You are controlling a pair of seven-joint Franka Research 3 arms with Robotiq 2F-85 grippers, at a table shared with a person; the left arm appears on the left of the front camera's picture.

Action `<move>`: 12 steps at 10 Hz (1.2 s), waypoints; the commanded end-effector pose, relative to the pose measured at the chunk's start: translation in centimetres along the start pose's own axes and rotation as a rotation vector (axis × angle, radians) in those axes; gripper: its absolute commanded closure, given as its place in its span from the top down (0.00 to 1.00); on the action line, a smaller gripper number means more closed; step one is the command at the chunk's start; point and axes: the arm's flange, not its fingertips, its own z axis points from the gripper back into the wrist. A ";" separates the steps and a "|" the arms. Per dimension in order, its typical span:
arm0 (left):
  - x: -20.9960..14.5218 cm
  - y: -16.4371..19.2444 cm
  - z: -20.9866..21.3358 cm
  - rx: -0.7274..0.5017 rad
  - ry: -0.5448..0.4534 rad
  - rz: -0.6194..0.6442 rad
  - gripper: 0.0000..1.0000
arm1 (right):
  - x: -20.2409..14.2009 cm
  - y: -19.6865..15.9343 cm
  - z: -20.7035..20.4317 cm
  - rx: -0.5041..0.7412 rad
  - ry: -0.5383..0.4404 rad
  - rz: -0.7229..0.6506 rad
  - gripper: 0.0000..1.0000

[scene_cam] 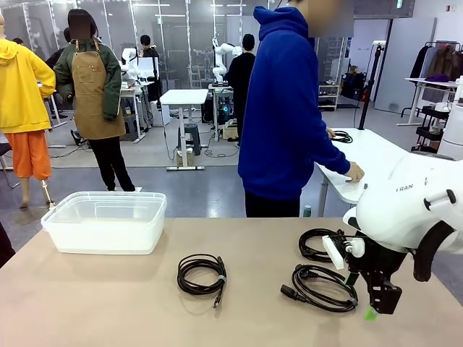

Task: Organize and store the cables.
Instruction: Place the Power Cable into the Organizing box.

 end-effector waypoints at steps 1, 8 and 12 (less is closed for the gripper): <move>0.1 0.2 0.3 -0.017 -0.012 -0.015 1.00 | -0.1 0.0 -0.4 -0.026 0.076 0.130 1.00; 0.1 0.2 0.3 -0.017 -0.012 -0.015 1.00 | 1.1 -1.3 -2.5 -0.004 0.120 0.128 1.00; 0.1 0.2 0.3 -0.017 -0.012 -0.015 1.00 | 1.5 -1.4 -3.1 -0.031 0.170 0.199 1.00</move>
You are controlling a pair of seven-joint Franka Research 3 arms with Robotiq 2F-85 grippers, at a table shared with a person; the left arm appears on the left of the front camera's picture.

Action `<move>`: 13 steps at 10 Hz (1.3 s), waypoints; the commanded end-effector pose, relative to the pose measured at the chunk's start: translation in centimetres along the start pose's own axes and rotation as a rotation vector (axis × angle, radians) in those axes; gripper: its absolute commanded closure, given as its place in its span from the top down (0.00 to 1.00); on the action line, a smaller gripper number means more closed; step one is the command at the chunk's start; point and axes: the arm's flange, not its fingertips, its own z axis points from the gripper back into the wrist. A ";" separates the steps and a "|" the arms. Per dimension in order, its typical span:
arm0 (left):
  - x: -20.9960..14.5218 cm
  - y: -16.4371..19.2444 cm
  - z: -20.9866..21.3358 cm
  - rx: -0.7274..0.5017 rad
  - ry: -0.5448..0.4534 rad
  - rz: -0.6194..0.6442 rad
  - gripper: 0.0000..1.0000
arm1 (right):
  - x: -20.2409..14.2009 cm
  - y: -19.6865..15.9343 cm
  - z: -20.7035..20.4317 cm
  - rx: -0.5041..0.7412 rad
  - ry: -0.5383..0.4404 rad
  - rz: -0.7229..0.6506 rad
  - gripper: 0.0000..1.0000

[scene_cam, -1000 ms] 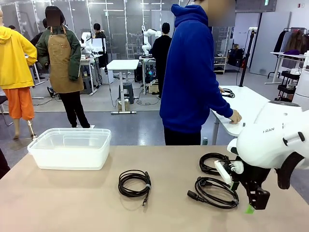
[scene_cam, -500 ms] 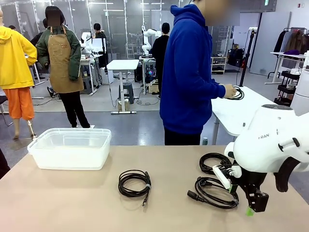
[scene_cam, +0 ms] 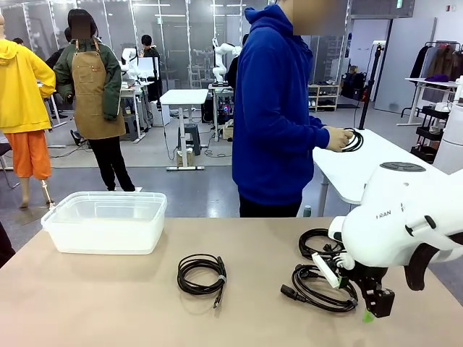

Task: Organize and store the cables.
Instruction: Place the Power Cable into the Organizing box.

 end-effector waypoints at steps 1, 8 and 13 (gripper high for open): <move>0.1 0.2 0.3 -0.017 -0.013 -0.015 1.00 | -0.1 -0.6 -0.5 -0.006 0.037 0.006 1.00; 0.1 0.2 0.3 -0.017 -0.013 -0.015 1.00 | -0.3 -1.1 -1.6 -0.035 0.075 0.153 1.00; 0.1 0.2 0.3 -0.017 -0.013 -0.015 1.00 | -0.4 -1.5 -2.7 -0.032 0.089 0.274 1.00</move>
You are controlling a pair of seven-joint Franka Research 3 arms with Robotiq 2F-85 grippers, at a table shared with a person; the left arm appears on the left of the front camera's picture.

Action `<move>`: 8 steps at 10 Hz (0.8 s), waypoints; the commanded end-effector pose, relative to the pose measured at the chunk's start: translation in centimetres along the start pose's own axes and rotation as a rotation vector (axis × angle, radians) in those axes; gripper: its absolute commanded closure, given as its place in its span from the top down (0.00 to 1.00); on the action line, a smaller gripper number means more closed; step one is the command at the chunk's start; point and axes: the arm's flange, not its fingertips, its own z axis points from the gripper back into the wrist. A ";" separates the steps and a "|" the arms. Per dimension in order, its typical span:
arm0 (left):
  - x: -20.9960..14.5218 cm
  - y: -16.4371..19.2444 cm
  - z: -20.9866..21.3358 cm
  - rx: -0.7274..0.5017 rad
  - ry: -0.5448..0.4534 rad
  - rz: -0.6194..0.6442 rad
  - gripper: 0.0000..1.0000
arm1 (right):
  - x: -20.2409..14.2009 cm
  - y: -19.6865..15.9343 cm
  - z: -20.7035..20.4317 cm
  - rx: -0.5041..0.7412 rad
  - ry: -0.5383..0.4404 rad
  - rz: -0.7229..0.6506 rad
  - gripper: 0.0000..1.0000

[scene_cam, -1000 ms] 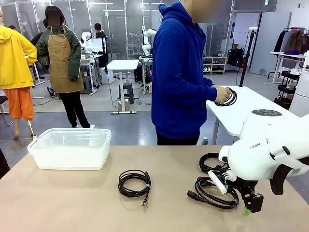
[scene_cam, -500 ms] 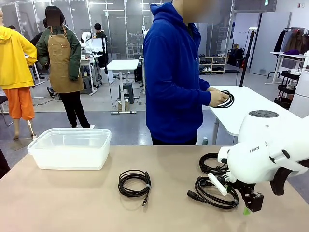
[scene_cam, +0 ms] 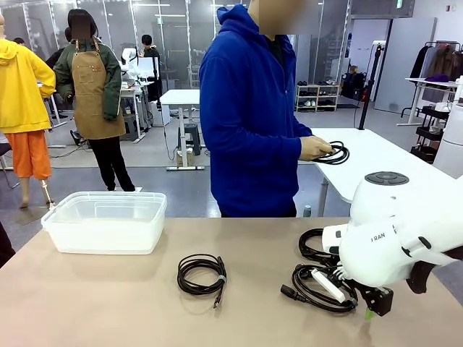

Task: Organize and store the cables.
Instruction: Place the Power Cable into the Organizing box.

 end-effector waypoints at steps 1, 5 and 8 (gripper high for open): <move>0.1 0.2 0.3 -0.017 -0.014 -0.015 1.00 | -0.8 -0.1 -0.7 0.000 -0.024 0.007 0.77; 0.1 0.2 0.3 -0.017 -0.014 -0.015 1.00 | -1.0 -0.1 -0.6 0.002 -0.016 0.013 0.00; 0.1 0.2 0.3 -0.017 -0.014 -0.015 1.00 | -1.0 -0.2 -0.2 0.006 -0.010 0.001 0.00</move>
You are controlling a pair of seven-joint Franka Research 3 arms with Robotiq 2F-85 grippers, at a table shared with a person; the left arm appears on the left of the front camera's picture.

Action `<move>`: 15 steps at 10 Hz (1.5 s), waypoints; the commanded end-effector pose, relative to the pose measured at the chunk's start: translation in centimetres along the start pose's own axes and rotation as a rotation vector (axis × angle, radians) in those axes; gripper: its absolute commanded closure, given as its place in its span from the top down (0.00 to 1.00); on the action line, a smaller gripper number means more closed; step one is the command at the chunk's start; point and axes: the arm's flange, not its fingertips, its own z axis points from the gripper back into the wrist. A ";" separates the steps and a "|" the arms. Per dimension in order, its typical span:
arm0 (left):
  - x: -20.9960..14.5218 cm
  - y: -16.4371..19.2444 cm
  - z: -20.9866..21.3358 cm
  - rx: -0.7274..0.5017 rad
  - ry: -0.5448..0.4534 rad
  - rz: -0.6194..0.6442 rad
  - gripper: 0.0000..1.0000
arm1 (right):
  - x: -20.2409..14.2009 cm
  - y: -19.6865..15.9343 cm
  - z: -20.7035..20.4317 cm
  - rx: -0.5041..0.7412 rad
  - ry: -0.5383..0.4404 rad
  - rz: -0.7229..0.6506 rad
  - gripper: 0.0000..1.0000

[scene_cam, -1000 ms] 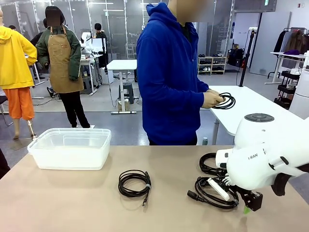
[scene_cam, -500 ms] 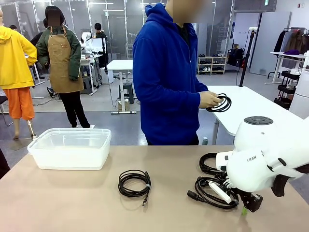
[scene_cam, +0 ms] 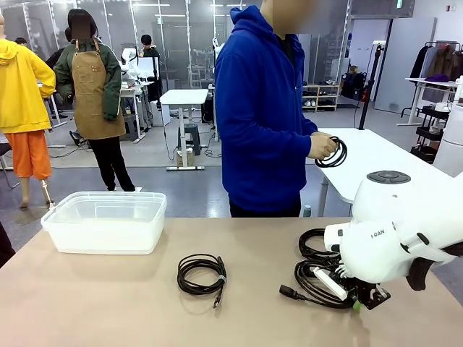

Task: Organize and store the cables.
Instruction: Place the Power Cable into the Organizing box.

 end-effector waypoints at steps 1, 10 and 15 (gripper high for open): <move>0.1 0.2 0.3 -0.018 -0.014 -0.015 1.00 | -0.2 -0.3 -0.1 0.020 0.002 -0.012 0.00; 0.1 0.2 0.3 -0.018 -0.014 -0.015 1.00 | 3.6 -3.6 11.3 0.084 -0.187 -0.338 0.00; 0.1 0.2 0.3 -0.018 -0.014 -0.015 1.00 | 11.6 -8.3 11.9 0.081 -0.182 -0.441 0.00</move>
